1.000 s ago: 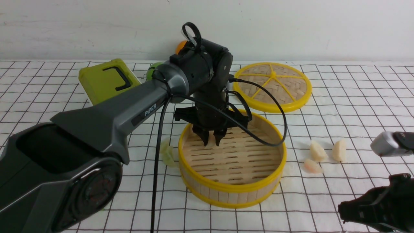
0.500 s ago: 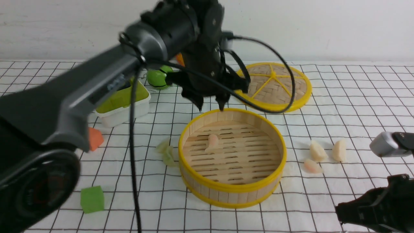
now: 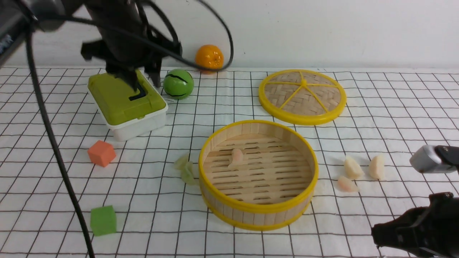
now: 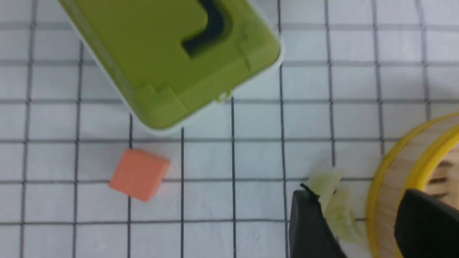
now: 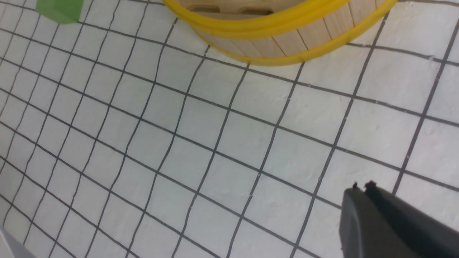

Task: Put the dumplings into the steamer on the table with the white tablecloth.
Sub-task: 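Reach for and grasp a dumpling on the table with the left gripper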

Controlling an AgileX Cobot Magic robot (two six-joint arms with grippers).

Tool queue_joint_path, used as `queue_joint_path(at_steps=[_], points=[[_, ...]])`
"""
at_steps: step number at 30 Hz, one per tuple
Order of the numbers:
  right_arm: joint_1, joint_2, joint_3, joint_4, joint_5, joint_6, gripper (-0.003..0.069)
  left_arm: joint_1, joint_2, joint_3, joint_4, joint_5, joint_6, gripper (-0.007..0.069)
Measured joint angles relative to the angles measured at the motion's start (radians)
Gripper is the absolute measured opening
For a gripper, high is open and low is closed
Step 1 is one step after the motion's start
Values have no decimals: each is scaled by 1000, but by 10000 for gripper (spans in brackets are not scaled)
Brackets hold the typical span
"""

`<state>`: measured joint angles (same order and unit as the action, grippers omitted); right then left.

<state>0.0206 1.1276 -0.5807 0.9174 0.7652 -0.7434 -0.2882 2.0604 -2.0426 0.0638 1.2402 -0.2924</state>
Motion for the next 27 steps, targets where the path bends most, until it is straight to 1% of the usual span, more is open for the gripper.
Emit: queue_joint_path(at_steps=[3,6,10,15,20,25,27], points=[[0,0,0,4,0,0,10,-4,86,53,-19,-1,9,330],[0,0,0,11,-5,-2,14,-29,157,65,-36,-13,26,330],[0,0,0,16,-8,-21,16,-68,185,65,-46,-61,40,330],[0,0,0,20,-10,-26,20,-76,188,65,-57,-119,40,328],[0,0,0,23,-11,-26,21,-75,196,65,-57,-125,40,307],[0,0,0,31,-11,-26,27,-75,239,65,-48,-121,40,271],[0,0,0,35,-11,-26,29,-73,240,65,-43,-118,31,240]])
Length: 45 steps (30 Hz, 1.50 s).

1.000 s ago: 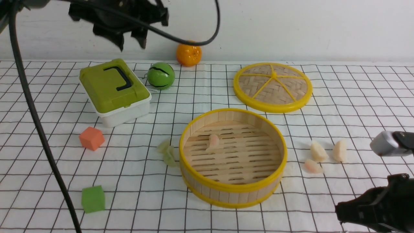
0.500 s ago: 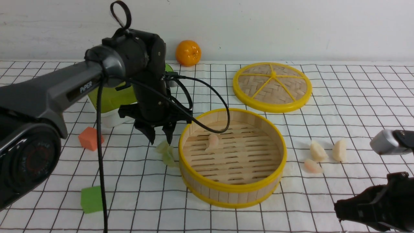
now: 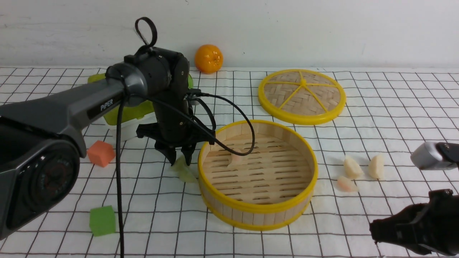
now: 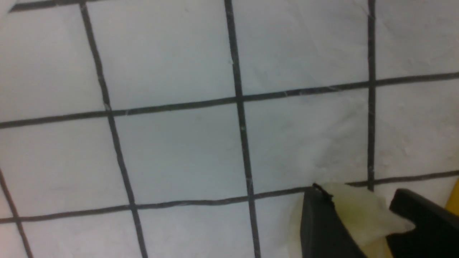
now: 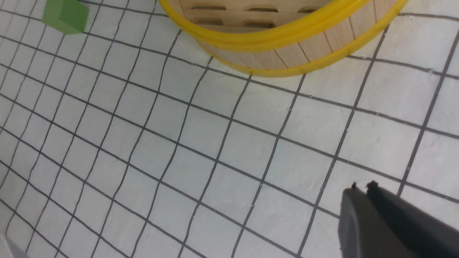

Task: Put the dumplings into the steamer on the table with the white tablecloth.
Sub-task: 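Reach for and grasp a dumpling on the table with the left gripper, then place the dumpling into the bamboo steamer basket with the left gripper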

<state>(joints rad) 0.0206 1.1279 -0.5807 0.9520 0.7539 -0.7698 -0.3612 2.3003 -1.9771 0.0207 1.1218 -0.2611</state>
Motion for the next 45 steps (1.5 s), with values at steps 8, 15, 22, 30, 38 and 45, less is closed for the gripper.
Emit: queue_joint_path(at_steps=[8,15,22,30,38,45], points=[[0,0,0,7,0,0,31,1,-4,-6,18,-1,-11,91],[0,0,0,11,7,-1,31,1,-28,-6,32,12,-12,86],[0,0,0,13,11,-1,36,1,-115,-6,83,44,-12,79],[0,0,0,13,11,-1,41,-15,-235,-44,-113,88,-6,79],[0,0,0,18,17,-1,41,-204,-152,-95,-311,9,-5,78],[0,0,0,40,40,-1,45,-226,32,-196,-235,23,-76,75]])
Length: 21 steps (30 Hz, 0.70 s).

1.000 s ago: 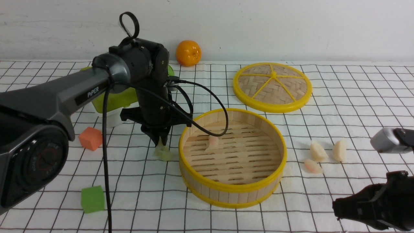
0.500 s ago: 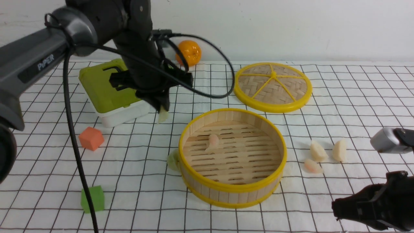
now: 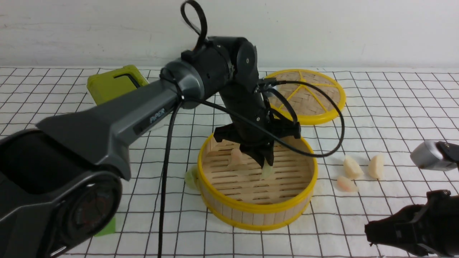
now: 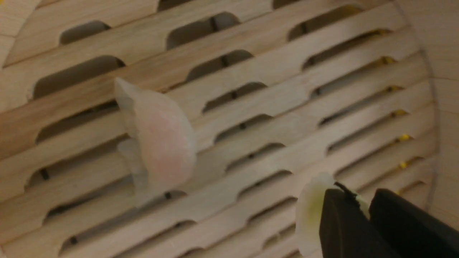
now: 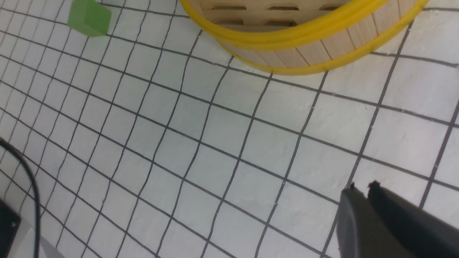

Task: Put the dumplings into the steamer on the table with the white tablecloth.
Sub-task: 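Place the dumpling into the bamboo steamer basket with the left gripper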

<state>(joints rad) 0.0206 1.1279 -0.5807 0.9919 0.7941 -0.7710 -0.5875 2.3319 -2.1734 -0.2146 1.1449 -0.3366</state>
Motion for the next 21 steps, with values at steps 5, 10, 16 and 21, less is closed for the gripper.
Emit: queue_joint_path(at_steps=[5,10,16,21], points=[[0,0,0,2,2,0,50,-2,26,-43,57,-1,-48,70],[0,0,0,3,5,0,52,-2,36,-47,97,-29,-105,52],[0,0,0,3,8,0,59,0,37,-49,157,-49,-148,11],[0,0,0,4,8,0,62,0,38,-50,164,-49,-171,154]])
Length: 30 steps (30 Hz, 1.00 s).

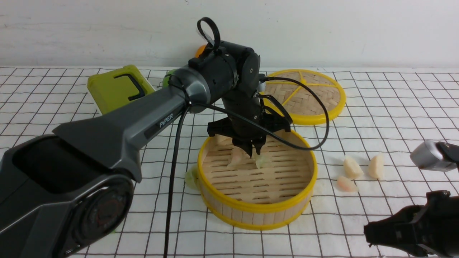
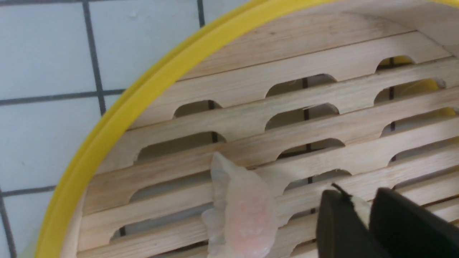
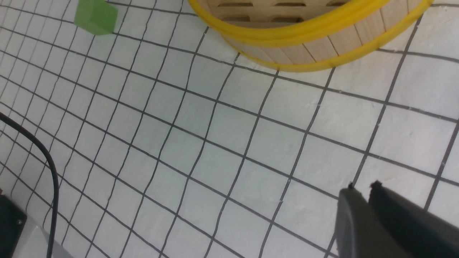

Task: Put the dumplings into the steamer on the table with the white tablecloth.
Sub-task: 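Place the dumpling into the bamboo steamer basket with the left gripper, then reach for and grasp a dumpling on the table with the left gripper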

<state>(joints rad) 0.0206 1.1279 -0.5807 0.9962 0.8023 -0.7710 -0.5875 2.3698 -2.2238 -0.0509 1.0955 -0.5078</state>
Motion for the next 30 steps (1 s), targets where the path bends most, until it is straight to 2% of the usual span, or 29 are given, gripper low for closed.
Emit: queue_joint_path(at_steps=[5,8,12,17,20,23,25,27,30], points=[[0,0,0,2,0,0,66,0,-16,0,-1,10,-1,297],[0,0,0,7,0,0,69,0,-74,0,16,25,26,327],[0,0,0,7,0,0,71,0,-170,0,91,71,64,321],[0,0,0,7,0,-6,71,3,-297,7,281,144,98,267],[0,0,0,7,0,-12,71,33,-337,48,316,144,99,239],[0,0,0,8,0,-20,71,98,-346,136,281,144,99,225],[0,0,0,9,3,-23,71,157,-344,237,213,140,105,224],[0,0,0,9,2,-24,71,178,-342,279,185,130,111,225],[0,0,0,14,-4,-25,72,259,-337,457,38,30,149,225]])
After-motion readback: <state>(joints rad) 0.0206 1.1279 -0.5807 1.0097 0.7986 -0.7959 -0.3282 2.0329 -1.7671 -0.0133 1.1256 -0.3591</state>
